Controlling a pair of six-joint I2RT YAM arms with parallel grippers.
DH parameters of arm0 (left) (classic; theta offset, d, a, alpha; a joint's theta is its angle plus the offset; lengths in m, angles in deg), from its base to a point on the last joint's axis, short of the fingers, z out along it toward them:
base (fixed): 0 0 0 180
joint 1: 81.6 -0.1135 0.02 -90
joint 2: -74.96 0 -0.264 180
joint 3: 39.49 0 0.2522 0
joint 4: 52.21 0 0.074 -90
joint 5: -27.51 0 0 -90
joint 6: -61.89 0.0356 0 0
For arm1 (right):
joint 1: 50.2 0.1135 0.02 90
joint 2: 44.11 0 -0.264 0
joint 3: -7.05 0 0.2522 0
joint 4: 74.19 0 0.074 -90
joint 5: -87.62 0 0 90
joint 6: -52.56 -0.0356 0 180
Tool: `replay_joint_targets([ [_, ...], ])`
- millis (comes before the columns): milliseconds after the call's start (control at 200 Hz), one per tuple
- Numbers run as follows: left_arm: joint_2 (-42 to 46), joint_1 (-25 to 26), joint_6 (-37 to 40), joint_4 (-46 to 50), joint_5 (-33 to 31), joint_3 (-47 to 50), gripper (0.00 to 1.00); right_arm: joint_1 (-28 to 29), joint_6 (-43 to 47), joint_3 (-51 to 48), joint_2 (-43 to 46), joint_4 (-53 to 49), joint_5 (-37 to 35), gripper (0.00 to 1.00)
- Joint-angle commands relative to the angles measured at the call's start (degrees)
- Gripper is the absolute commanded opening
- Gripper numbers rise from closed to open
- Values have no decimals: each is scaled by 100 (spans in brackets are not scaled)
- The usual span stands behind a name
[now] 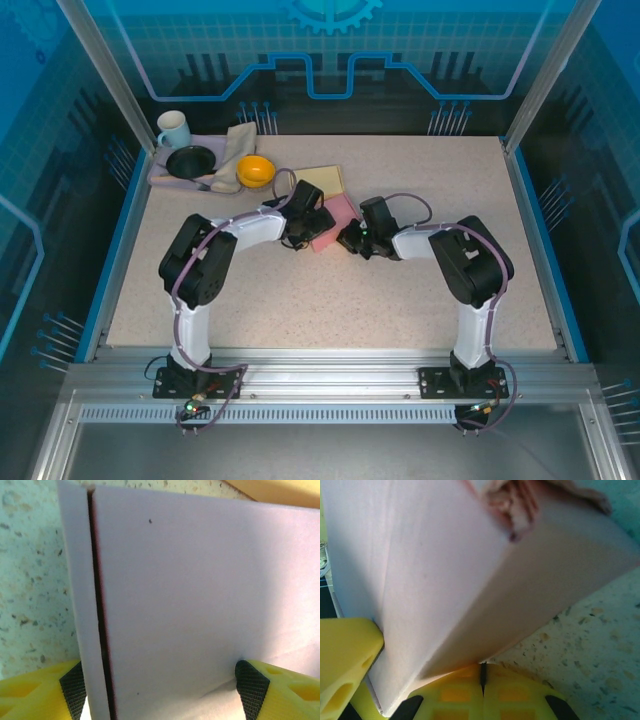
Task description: Fold the paper box
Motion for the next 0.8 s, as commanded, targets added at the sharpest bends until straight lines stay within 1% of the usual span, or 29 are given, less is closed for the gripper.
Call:
replay_joint_targets([
  [0, -178, 634, -49, 1377, 642, 565, 80, 193, -107, 84, -3, 389, 339, 4],
  [125, 207, 850, -222, 1329, 654, 838, 80, 57, -22, -298, 283, 237, 509, 5],
  [190, 348, 889, -282, 1297, 677, 961, 80, -45, 97, -512, 435, -3, 534, 5],
  [290, 472, 933, -262, 1385, 668, 996, 80, -251, 203, -948, 712, 4, 585, 5],
  [350, 544, 931, -238, 1465, 623, 962, 81, -356, 370, -1069, 922, -173, 610, 6],
  [510, 766, 914, -63, 1807, 319, 680, 83, -565, 1316, -935, 1446, -1225, 667, 7],
  [595, 879, 880, 45, 2007, 154, 489, 85, -680, 1792, -844, 1698, -1858, 577, 7],
  [795, 1137, 731, 376, 2233, -25, 123, 86, -1060, 2454, -793, 2037, -2605, 481, 9],
])
